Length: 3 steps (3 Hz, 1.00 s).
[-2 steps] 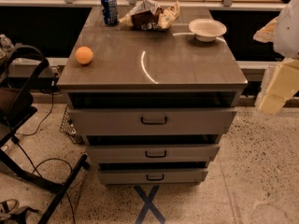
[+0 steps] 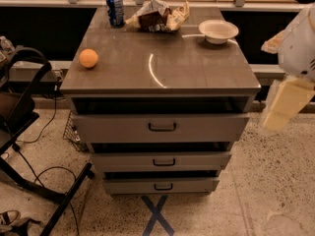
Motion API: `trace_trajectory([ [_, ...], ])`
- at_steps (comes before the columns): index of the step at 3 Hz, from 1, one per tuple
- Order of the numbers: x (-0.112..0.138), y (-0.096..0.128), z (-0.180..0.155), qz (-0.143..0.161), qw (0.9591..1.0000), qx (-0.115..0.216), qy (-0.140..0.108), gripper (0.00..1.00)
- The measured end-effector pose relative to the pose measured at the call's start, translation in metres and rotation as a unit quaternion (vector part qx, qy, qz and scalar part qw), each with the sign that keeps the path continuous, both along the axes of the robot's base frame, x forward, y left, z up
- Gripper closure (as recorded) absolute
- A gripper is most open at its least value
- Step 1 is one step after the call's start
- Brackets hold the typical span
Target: Open middle drawer
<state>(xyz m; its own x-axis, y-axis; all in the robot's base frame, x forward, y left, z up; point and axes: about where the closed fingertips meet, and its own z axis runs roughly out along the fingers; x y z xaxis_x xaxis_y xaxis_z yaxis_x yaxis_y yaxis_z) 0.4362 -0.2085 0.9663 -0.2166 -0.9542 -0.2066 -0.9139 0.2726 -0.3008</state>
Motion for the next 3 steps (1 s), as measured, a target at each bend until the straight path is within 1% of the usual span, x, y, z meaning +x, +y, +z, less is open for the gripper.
trace_trajectory([
  [1, -0.015, 0.011, -0.057, -0.006, 0.9995, -0.014, -0.029, 0.00],
  [2, -0.016, 0.017, -0.129, -0.013, 0.9992, -0.026, -0.028, 0.00],
  [3, 0.006, 0.043, -0.229, 0.001, 0.9982, -0.053, -0.028, 0.00],
])
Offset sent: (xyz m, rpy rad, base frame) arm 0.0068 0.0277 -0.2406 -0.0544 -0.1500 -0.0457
